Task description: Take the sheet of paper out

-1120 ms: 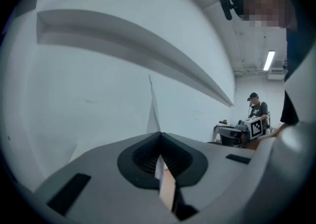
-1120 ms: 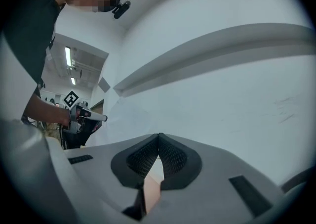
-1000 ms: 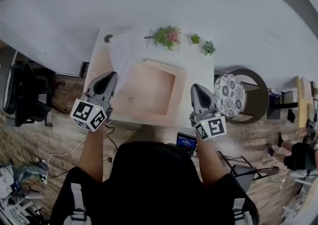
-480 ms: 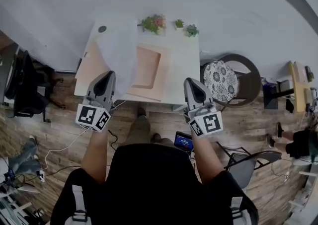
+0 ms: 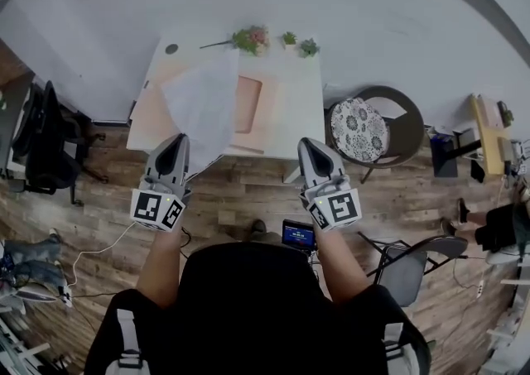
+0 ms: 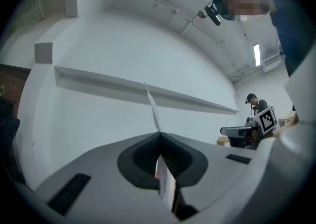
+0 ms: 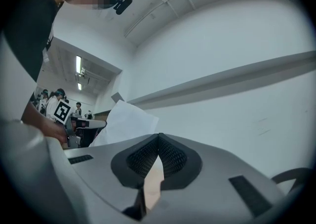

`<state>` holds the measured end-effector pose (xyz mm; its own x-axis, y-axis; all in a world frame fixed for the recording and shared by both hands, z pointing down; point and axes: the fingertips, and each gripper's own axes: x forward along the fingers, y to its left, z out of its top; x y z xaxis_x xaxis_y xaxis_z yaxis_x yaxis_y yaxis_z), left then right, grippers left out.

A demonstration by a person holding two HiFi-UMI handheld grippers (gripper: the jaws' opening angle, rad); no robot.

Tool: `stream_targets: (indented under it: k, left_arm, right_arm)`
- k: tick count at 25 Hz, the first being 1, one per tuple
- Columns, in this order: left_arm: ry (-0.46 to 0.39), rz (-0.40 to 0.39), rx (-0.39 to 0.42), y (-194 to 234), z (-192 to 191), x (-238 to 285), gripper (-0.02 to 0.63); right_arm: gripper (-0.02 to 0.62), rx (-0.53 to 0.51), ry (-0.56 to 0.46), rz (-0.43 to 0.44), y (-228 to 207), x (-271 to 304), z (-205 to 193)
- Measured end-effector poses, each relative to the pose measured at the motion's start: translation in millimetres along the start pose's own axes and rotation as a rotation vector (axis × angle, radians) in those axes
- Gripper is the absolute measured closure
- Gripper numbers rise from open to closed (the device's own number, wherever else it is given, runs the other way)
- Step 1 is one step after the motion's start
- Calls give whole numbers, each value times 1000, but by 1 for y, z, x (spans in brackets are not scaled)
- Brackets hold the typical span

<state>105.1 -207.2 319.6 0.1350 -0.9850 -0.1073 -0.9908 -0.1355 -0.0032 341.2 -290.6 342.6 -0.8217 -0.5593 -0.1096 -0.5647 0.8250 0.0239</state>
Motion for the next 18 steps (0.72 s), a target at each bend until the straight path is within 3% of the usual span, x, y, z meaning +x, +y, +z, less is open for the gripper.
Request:
stream_targets:
  k: [10, 18]
  left_arm:
    - [28, -13, -67, 12, -10, -96, 604]
    - [60, -12, -37, 31, -23, -193, 604]
  right_arm:
    - [584, -24, 44, -32, 83, -35, 2]
    - [584, -17, 67, -55, 181, -71, -12]
